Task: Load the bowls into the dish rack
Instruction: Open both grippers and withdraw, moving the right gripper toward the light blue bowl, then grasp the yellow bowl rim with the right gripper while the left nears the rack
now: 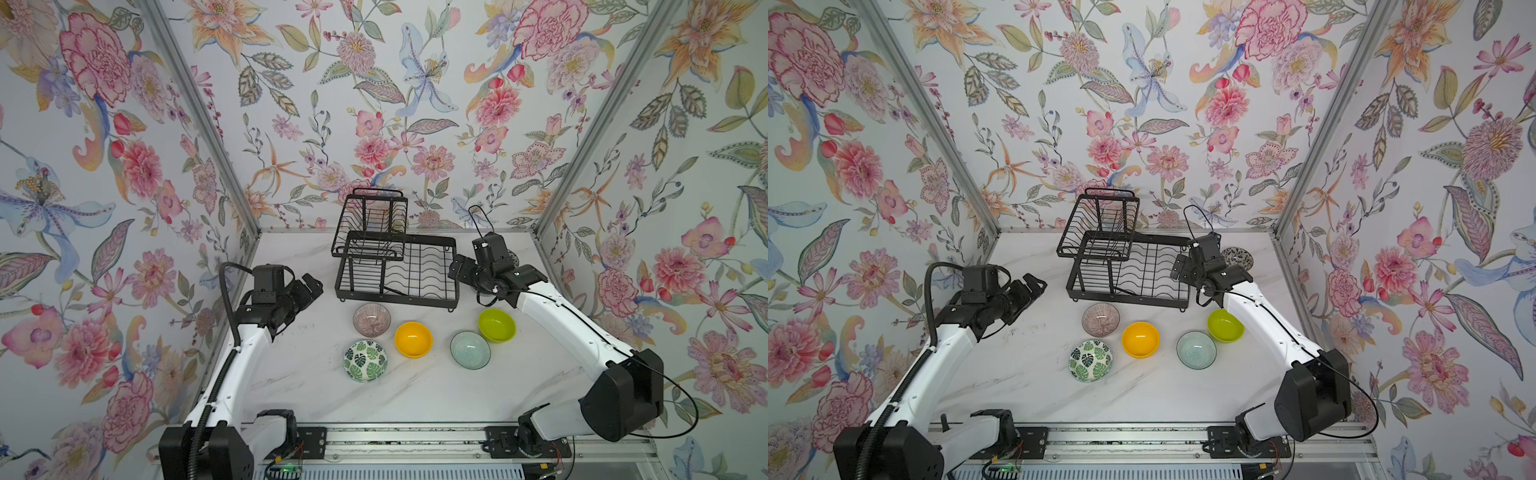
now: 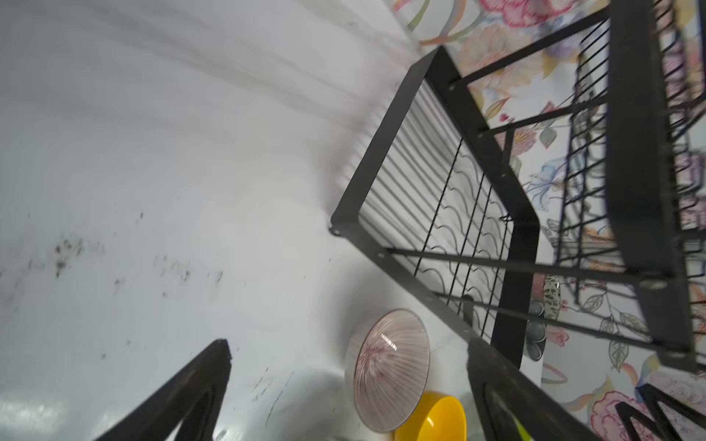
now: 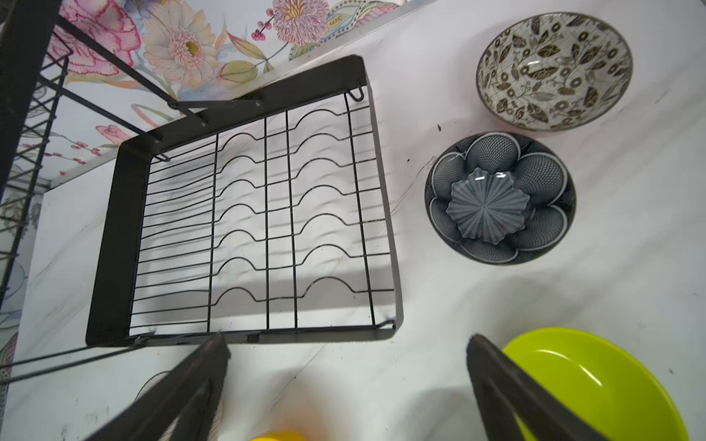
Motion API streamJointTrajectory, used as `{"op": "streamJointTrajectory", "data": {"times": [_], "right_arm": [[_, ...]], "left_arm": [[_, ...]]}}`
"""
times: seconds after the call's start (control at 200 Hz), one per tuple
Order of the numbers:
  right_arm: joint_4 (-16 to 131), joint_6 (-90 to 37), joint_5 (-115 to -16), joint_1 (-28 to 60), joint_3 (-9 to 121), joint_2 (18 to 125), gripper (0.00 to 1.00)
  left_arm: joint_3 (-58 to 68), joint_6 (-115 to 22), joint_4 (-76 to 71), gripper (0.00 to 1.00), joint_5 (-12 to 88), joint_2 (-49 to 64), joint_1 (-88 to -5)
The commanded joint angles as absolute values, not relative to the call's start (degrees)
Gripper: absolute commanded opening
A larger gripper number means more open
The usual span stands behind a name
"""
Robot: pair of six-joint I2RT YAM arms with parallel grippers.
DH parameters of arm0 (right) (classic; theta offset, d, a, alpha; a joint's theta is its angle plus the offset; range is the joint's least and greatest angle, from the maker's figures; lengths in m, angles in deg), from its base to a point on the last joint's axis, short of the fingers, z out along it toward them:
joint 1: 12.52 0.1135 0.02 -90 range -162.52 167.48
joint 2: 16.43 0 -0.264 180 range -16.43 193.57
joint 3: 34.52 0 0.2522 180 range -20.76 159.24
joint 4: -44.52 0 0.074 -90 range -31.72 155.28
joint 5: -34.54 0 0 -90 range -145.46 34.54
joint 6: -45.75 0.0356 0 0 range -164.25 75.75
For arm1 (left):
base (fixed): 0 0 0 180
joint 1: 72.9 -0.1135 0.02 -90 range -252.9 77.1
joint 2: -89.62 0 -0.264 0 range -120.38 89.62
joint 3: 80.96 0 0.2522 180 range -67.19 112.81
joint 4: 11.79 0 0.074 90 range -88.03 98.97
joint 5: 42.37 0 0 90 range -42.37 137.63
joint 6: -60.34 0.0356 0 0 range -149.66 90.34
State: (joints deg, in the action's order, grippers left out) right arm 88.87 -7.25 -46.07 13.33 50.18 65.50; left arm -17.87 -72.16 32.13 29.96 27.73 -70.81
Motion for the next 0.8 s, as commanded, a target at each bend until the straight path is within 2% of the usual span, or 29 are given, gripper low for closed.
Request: {"op": "streamJointTrajectory", "data": {"times": [0.0,0.1,0.245,0.325,0.38,0.51,0.791], "right_arm": [[91.90,-6.03,-47.57,16.23,45.89,62.40,0.99],[94.14,-3.75,-48.10,19.45,42.94,59.85,0.99],[94.31,-0.29,-49.72,25.08,38.54,57.74,0.98],[93.62,1.09,-50.83,27.11,36.94,58.56,0.95],[92.99,1.86,-51.18,28.45,36.17,59.76,0.89],[92.36,3.17,-50.39,30.95,35.71,63.22,0.80],[89.73,8.53,-52.82,32.62,35.67,72.22,0.67]], "left_arm": [[-20.42,-74.71,40.07,0.99,35.25,34.32,-67.65],[-22.79,-78.00,43.02,0.99,36.49,39.96,-63.27],[-29.29,-85.79,38.19,0.99,36.03,47.22,-55.36],[-31.82,-89.67,34.03,0.99,38.55,49.85,-50.05],[-32.76,-90.86,30.94,0.99,41.48,50.42,-46.10],[-32.23,-88.90,25.48,0.99,44.74,46.11,-39.11],[-30.58,-81.64,20.77,0.99,46.91,35.56,-32.11]]}}
